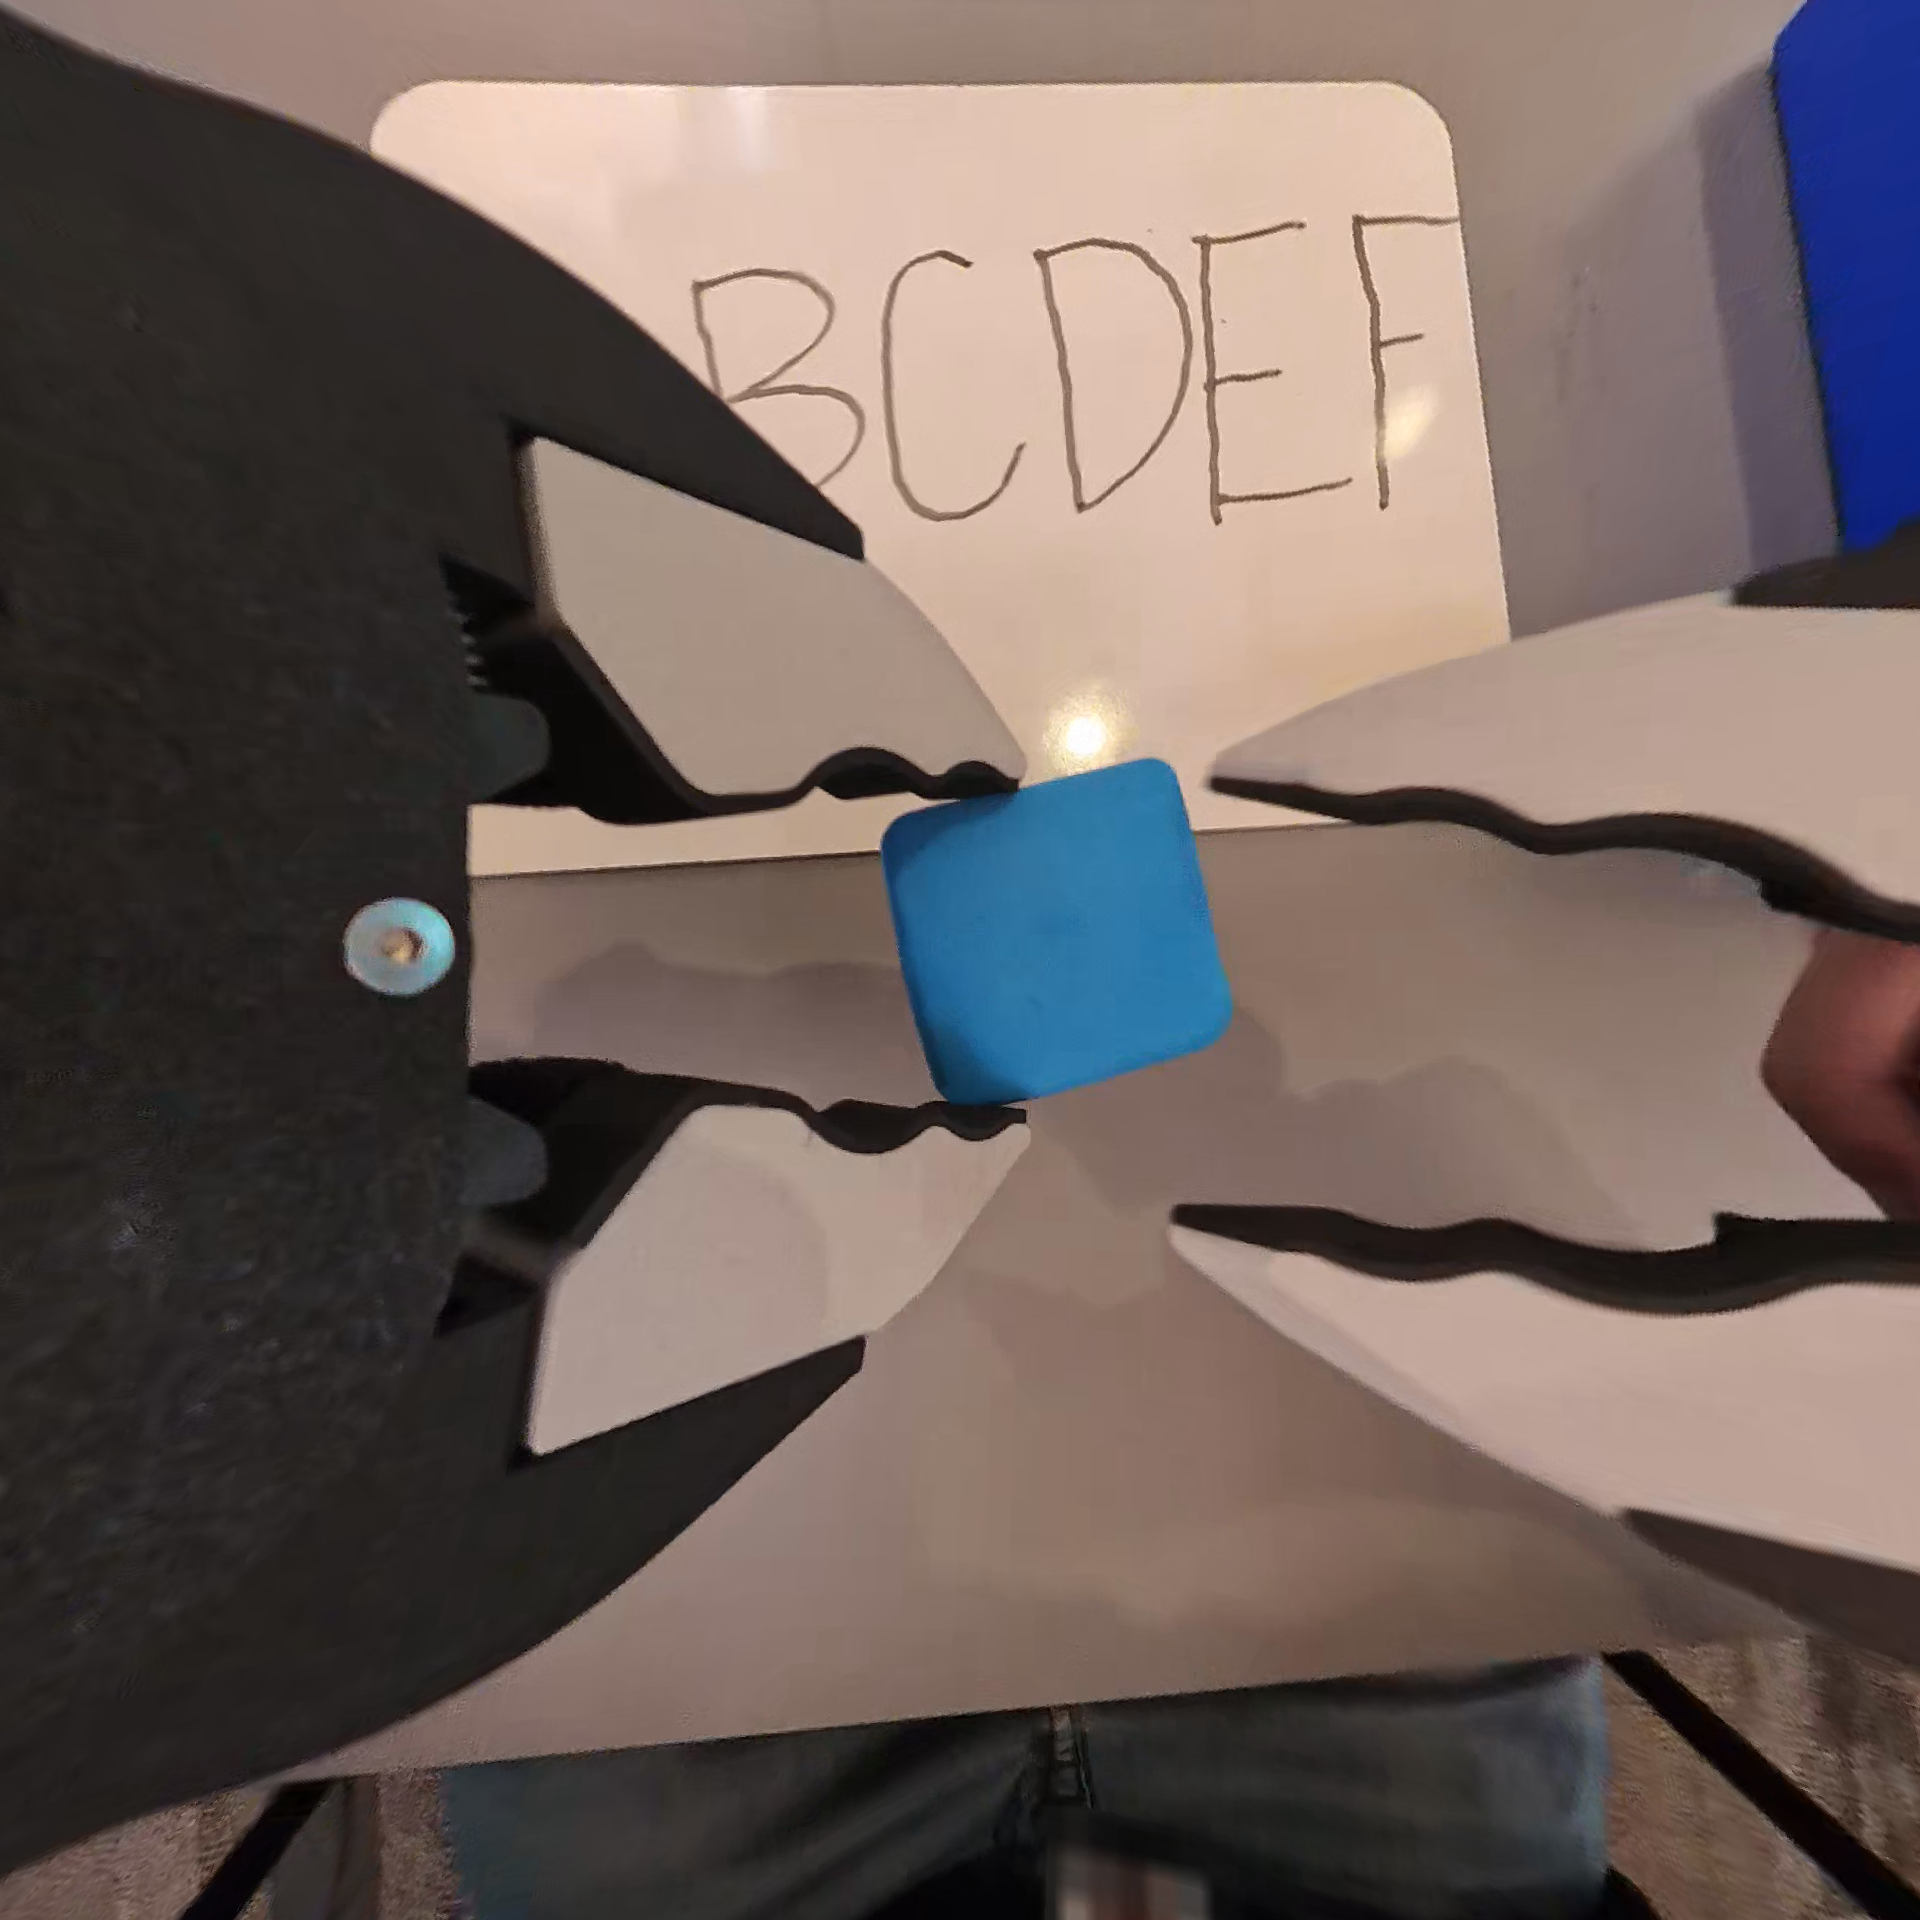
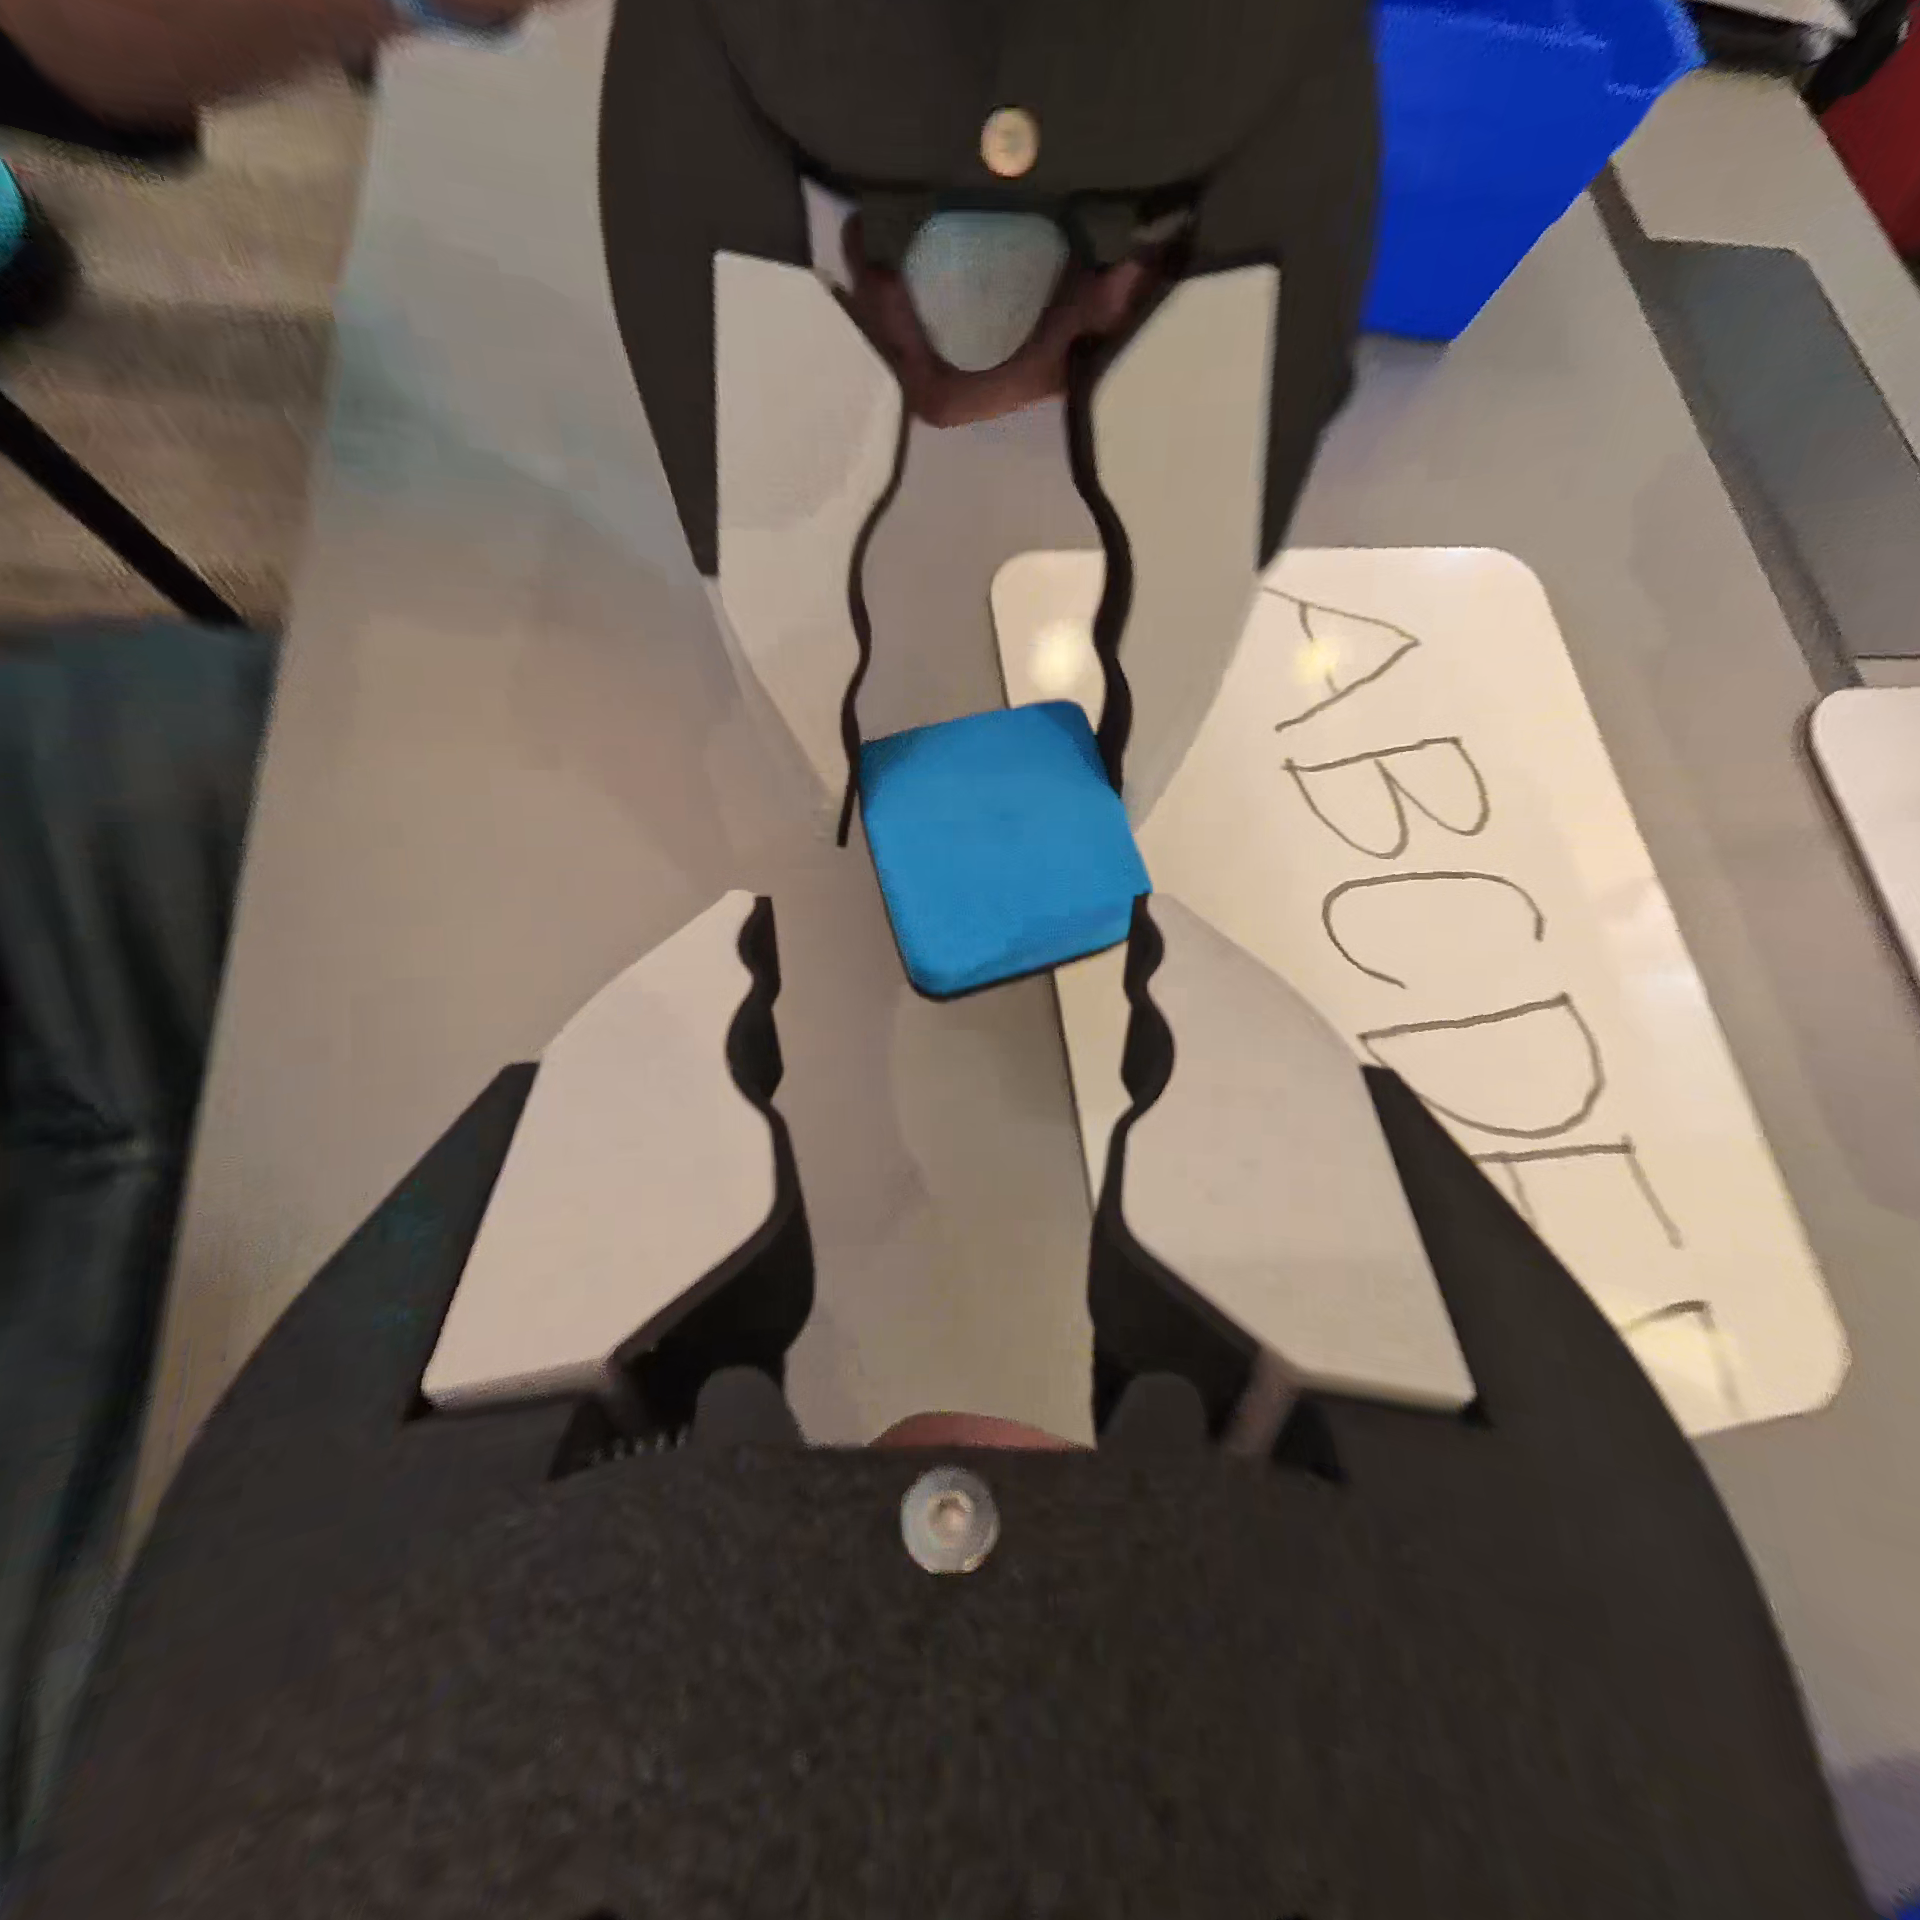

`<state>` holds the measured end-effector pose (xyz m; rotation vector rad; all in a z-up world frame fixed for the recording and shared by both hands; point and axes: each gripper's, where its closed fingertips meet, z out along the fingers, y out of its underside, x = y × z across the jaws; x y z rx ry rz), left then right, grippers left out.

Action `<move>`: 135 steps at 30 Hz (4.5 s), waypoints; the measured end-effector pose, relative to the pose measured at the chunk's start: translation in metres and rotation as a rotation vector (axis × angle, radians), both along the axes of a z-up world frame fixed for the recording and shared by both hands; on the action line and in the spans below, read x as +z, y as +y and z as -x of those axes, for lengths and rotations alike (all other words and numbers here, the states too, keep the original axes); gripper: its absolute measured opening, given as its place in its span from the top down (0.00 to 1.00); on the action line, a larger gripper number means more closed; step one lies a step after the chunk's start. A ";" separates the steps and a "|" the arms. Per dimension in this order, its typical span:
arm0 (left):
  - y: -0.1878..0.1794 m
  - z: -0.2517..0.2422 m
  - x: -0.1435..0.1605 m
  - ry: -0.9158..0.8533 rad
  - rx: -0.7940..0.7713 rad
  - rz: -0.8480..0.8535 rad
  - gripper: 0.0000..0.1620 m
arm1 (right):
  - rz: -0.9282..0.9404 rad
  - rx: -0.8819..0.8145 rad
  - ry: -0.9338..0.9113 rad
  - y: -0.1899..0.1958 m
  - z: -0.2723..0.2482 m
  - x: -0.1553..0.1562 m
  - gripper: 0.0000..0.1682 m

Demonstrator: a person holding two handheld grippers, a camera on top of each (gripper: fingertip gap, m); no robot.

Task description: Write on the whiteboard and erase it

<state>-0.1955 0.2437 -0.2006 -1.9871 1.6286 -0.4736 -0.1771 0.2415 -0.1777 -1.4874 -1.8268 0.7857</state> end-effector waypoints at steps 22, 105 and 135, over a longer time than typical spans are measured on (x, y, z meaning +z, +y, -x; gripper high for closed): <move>0.021 0.117 -0.047 -0.140 0.789 -0.077 0.93 | -0.122 -0.138 -0.197 0.076 0.029 -0.018 0.68; 0.030 0.158 -0.078 -0.089 1.066 0.110 1.00 | -0.102 0.040 -0.492 0.145 0.187 -0.083 1.00; 0.033 0.154 -0.079 -0.087 1.066 0.107 1.00 | -0.149 0.201 -0.537 0.099 0.163 -0.083 1.00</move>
